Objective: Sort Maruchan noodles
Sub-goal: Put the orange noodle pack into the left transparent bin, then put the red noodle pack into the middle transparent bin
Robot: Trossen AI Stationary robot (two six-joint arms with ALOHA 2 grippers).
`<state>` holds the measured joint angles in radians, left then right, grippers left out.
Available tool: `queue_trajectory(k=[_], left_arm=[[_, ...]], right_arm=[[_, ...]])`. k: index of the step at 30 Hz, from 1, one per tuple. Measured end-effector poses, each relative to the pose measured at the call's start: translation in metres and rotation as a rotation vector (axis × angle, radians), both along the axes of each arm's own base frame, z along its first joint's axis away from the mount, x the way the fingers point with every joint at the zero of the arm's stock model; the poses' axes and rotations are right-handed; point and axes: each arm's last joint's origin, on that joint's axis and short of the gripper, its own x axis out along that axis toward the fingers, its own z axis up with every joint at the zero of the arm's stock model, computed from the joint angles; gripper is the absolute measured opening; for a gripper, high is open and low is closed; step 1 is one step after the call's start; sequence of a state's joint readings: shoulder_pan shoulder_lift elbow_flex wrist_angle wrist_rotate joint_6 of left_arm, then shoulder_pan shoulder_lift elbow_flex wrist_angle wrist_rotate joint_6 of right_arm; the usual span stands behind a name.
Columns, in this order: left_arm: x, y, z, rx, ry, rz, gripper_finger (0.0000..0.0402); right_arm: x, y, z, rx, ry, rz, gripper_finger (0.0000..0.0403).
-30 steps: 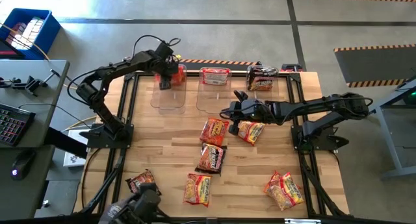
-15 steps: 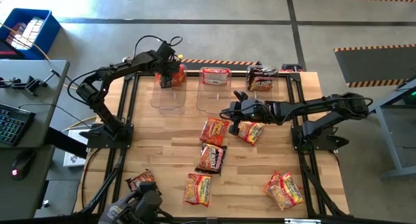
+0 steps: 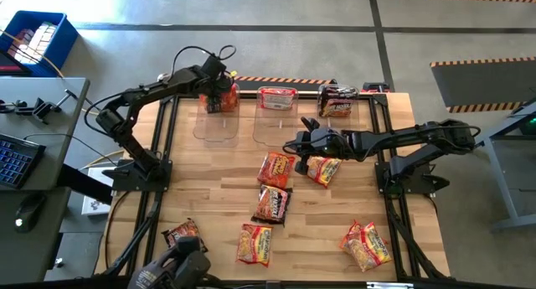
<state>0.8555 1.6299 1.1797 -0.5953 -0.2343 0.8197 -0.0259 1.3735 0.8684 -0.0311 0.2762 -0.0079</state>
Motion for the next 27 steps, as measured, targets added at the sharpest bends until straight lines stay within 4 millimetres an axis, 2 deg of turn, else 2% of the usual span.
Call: queue_trajectory(k=[12,19,27], left_arm=[[-0.001,-0.001,0.000,0.009,0.004,0.071,0.0184],[0.006,-0.008,0.001,0.045,0.045,0.054,0.0184],[0.010,-0.022,0.021,0.091,-0.019,0.022,0.0184]], right_arm=[[0.000,0.001,0.000,0.010,0.003,0.017,0.0005],[0.000,0.001,-0.001,0.016,0.004,0.019,0.0005],[0.000,0.001,-0.001,0.024,0.011,0.026,0.0005]])
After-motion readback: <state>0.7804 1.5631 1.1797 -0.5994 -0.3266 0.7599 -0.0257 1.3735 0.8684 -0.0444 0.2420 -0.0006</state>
